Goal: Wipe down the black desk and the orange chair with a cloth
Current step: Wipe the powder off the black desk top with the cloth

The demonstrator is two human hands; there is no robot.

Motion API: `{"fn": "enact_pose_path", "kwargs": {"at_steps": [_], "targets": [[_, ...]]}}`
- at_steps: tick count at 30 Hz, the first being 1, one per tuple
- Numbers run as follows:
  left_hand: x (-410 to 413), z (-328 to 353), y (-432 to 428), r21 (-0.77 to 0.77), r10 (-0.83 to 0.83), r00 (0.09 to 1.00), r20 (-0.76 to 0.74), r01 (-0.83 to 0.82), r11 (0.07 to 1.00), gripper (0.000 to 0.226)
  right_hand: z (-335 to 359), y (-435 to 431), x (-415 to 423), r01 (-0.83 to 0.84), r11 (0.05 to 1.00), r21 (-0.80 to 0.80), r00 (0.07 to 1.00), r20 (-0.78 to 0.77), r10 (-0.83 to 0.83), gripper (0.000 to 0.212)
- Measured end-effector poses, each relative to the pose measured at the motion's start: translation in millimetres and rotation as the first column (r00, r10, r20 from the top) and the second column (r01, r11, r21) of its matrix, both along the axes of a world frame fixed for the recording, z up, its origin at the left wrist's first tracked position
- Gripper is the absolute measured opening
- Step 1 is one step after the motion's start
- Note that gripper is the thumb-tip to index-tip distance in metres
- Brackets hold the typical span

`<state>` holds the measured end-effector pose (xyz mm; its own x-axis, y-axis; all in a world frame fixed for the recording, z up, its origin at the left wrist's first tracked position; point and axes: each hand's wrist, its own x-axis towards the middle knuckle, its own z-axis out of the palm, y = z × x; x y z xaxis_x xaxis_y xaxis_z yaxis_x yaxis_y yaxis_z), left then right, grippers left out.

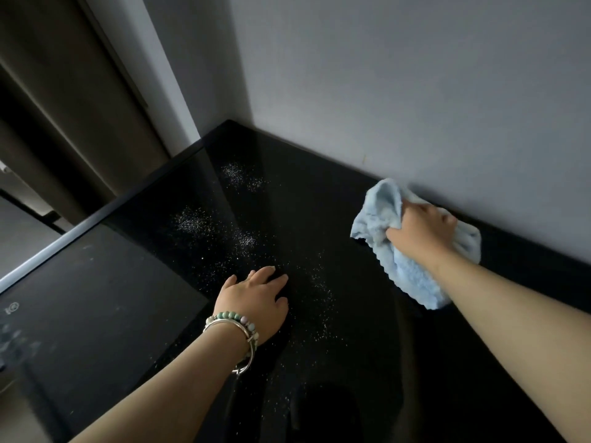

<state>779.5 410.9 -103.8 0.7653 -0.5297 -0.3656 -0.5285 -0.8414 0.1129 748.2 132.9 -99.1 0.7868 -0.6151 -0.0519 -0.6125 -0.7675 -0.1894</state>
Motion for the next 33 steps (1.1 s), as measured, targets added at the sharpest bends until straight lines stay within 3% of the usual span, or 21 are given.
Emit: {"fn": "enact_pose_path", "kwargs": {"at_steps": [4, 8, 10, 13, 15, 18, 22, 24, 25, 27, 29, 31, 33], "targets": [[1.1, 1.6, -1.0, 0.000, -0.003, 1.000, 0.005, 0.003, 1.000, 0.047, -2.3, 42.4, -8.8, -0.265, 0.964, 0.017, 0.963, 0.066, 0.263, 0.015], [0.1, 0.6, -0.5, 0.016, -0.011, 1.000, 0.011, 0.011, 1.000, 0.047, -11.1, 68.5, -44.8, -0.539, 0.840, 0.066, 0.840, 0.109, 0.531, 0.037], [-0.1, 0.6, -0.1, 0.017, -0.007, 1.000, 0.014, 0.006, 1.000, 0.047, -10.8, 68.2, -52.1, -0.581, 0.806, 0.115, 0.811, 0.161, 0.562, 0.038], [0.4, 1.1, -0.3, 0.007, 0.003, 1.000, 0.011, -0.003, 1.000, 0.046, -2.1, 41.3, -45.0, -0.239, 0.970, 0.046, 0.956, 0.188, 0.227, 0.042], [-1.3, -0.5, 0.4, -0.002, 0.011, 1.000, 0.006, -0.011, 1.000, 0.046, 0.5, 32.5, -40.7, -0.069, 0.998, -0.002, 0.997, 0.016, 0.069, 0.047], [-3.9, -3.1, 1.2, -0.023, 0.023, 1.000, 0.011, -0.023, 0.999, 0.047, -5.4, 55.2, -42.6, -0.102, 0.995, 0.000, 0.994, -0.034, 0.102, 0.041], [-2.7, -2.8, -2.0, -0.028, 0.025, 0.999, 0.028, -0.024, 0.999, 0.048, -15.9, 100.8, -66.9, -0.427, 0.903, -0.039, 0.904, 0.001, 0.427, 0.042], [-4.7, -2.9, -2.2, -0.028, 0.033, 0.999, 0.019, -0.032, 0.999, 0.047, -12.5, 105.2, -76.2, -0.482, 0.876, 0.035, 0.876, 0.025, 0.481, 0.044], [-5.3, -3.2, -1.7, -0.029, 0.033, 0.999, 0.019, -0.033, 0.999, 0.047, -10.1, 101.2, -77.9, -0.440, 0.896, 0.056, 0.897, 0.055, 0.438, 0.046], [-5.0, -3.3, -0.2, -0.028, 0.027, 1.000, 0.015, -0.026, 0.999, 0.046, -1.8, 80.9, -76.5, -0.203, 0.978, 0.044, 0.974, 0.109, 0.197, 0.039], [-2.9, -3.0, 2.1, -0.049, 0.030, 1.000, -0.008, -0.031, 0.998, 0.046, 5.2, 60.6, -76.0, 0.024, 1.000, -0.010, 0.999, 0.031, -0.023, 0.033], [-4.1, -3.3, 6.1, -0.119, 0.069, 0.996, -0.061, -0.076, 0.990, 0.046, 4.3, 62.5, -77.6, 0.026, 0.999, -0.047, 0.995, -0.099, -0.030, 0.038], [-12.8, -6.9, 13.4, -0.204, 0.067, 0.996, -0.060, -0.077, 0.976, 0.049, 0.0, 84.3, -80.9, -0.030, 0.998, -0.049, 0.991, -0.134, 0.023, 0.044]]}}
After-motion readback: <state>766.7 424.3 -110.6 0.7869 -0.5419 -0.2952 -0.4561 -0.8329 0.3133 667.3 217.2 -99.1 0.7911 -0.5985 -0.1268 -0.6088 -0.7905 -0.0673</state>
